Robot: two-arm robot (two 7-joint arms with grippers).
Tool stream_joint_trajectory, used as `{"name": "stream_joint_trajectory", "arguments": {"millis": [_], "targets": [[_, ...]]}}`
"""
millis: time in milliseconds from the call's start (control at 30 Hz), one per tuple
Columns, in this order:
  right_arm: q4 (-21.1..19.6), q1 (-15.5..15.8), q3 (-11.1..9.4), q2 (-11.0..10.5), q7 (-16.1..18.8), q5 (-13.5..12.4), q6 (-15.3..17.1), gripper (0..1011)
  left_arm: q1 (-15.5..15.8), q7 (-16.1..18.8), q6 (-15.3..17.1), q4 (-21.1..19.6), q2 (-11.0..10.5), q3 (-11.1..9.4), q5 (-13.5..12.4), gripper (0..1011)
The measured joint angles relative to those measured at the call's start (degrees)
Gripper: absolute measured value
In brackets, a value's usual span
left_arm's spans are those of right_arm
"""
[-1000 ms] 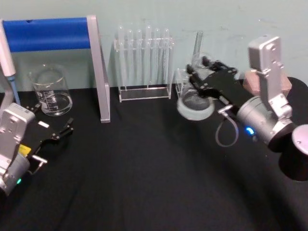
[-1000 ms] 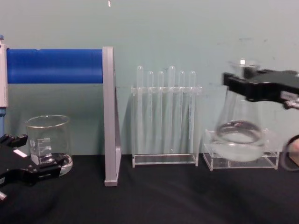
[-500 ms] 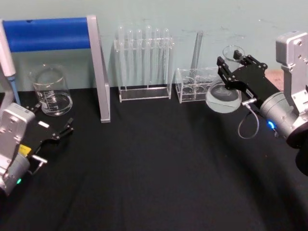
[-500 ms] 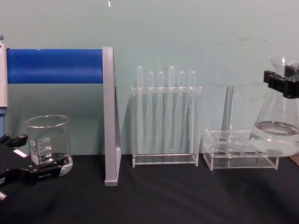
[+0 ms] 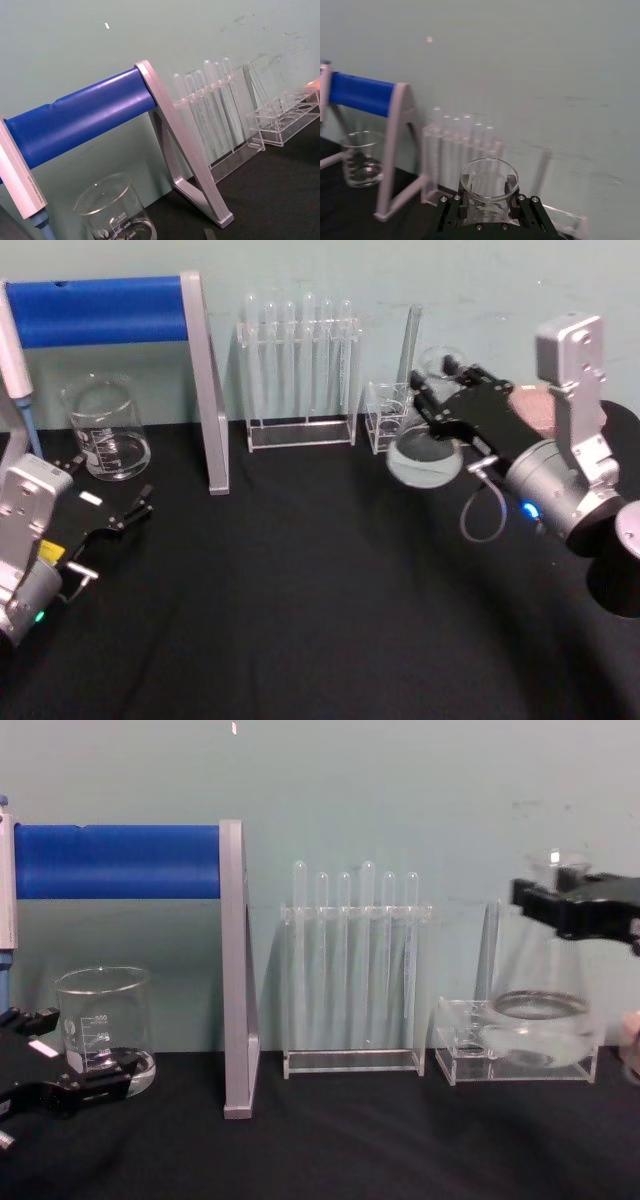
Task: Grasp the erlenmeyer flask with one hand, shake it three times, then place it back.
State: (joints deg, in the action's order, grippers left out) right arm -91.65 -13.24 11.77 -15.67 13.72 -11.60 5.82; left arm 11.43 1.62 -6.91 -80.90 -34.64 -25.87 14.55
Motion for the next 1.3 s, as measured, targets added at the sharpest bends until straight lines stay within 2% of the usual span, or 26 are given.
{"name": "stream_joint_trajectory", "arguments": {"millis": [567,833,1300], "targets": [[-1.9,0.1,6.3,0.3,4.9,-1.6,0.6,450,0.0,0.0,0.0,0.0,0.0,0.0,0.0,1001],[-2.0,-0.2,7.6,0.0,5.1,-2.3,0.6,450,0.0,0.0,0.0,0.0,0.0,0.0,0.0,1001],[-0.4,0.0,8.3,-0.5,5.1,-3.1,-0.1,450,0.0,0.0,0.0,0.0,0.0,0.0,0.0,1001]]}}
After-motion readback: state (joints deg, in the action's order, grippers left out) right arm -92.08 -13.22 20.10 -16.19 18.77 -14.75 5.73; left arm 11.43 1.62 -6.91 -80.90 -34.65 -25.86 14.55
